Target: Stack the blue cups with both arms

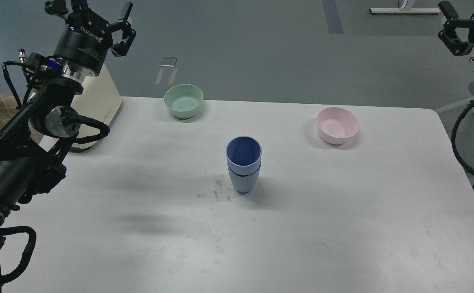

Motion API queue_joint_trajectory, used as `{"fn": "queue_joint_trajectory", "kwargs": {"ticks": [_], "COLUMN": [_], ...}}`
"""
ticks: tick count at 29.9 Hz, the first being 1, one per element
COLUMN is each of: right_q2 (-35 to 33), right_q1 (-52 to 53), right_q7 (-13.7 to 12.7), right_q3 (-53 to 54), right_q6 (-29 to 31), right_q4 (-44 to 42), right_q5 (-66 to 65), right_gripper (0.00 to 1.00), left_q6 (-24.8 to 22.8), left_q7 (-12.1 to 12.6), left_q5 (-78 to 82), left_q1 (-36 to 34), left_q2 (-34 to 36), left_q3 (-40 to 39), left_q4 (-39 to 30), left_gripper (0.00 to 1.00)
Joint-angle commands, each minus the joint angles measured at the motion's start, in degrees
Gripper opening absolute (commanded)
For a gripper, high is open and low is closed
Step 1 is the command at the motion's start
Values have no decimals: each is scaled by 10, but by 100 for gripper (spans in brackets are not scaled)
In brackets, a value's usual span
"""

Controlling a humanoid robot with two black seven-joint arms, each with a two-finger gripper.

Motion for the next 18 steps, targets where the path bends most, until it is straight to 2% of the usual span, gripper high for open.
{"fn": "queue_joint_trajectory", "kwargs": {"ticks": [1, 18], "right_q2": [2, 3], "right_q1": [-18, -25], "right_q7": [2, 7], "right_q3": [0, 15], "right_q6": [0, 0], "right_q4": [1, 20], "right_q5": [11, 20], "right_gripper": [100, 100], "left_q6": [-2, -4], "left_q7": [0, -1], "left_q5": [-7, -7], "left_q1": [-4, -4], "left_q2": [-1, -7], "left_q3": [-2, -2], "left_q4": [0, -8], "left_gripper": [98, 98]}}
